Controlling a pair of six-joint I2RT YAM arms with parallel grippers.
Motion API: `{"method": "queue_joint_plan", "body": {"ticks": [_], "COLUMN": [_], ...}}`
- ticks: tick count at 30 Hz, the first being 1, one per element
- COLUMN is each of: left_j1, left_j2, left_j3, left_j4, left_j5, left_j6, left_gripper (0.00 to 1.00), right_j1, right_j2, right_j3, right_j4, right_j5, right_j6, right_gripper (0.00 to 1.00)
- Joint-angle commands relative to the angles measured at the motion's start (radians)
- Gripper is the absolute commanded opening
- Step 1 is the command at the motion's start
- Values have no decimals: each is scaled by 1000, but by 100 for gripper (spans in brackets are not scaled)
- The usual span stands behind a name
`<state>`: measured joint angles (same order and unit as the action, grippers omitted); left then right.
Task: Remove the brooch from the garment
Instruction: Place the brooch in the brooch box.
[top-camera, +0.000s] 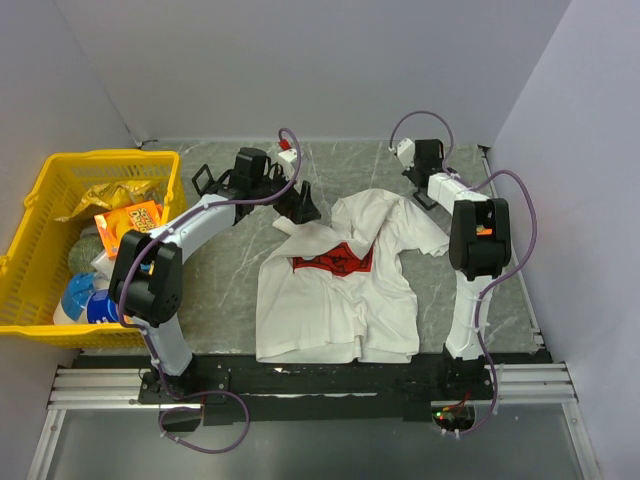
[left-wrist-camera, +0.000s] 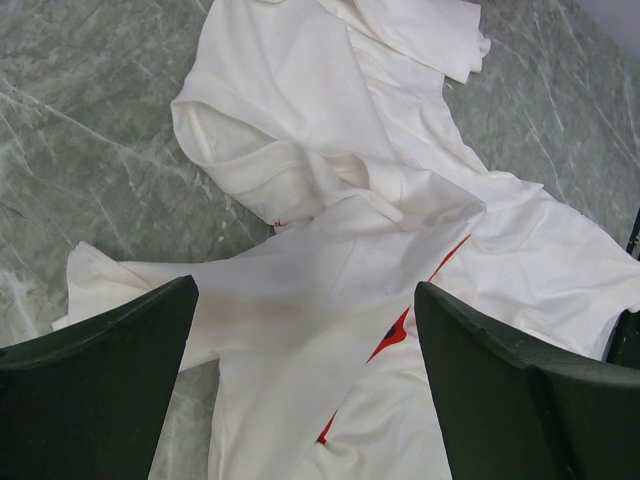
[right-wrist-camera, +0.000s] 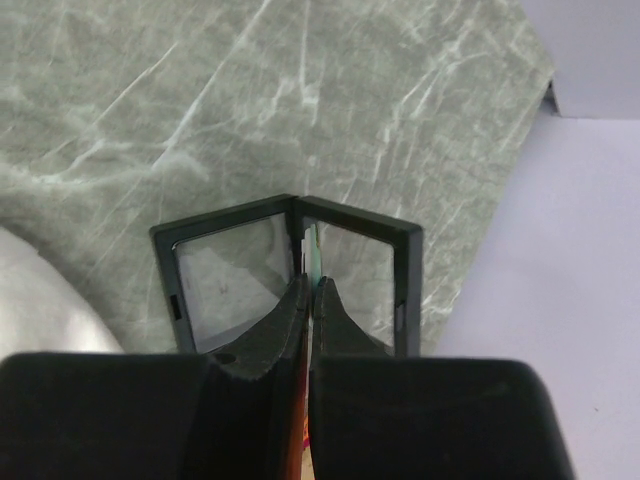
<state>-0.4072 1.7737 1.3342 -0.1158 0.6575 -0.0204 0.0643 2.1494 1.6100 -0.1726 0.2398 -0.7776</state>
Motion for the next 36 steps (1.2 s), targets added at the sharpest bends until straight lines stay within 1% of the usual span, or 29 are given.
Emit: {"method": "queue_joint_plan", "body": {"ticks": [1, 36], "left_j1": [2, 4], "left_j2": [-16, -7], "left_j3": [5, 0], "left_j4": [31, 34], "left_j5": [25, 25], "left_j6": [-12, -10], "left_gripper": [96, 96], "right_j1": [-4, -17], "right_j2": [6, 40], "right_j3": [-7, -13], "right_j4": [10, -28], "right_j5": [-20, -34], "right_j6": [23, 21], "right_gripper": [0, 0]}}
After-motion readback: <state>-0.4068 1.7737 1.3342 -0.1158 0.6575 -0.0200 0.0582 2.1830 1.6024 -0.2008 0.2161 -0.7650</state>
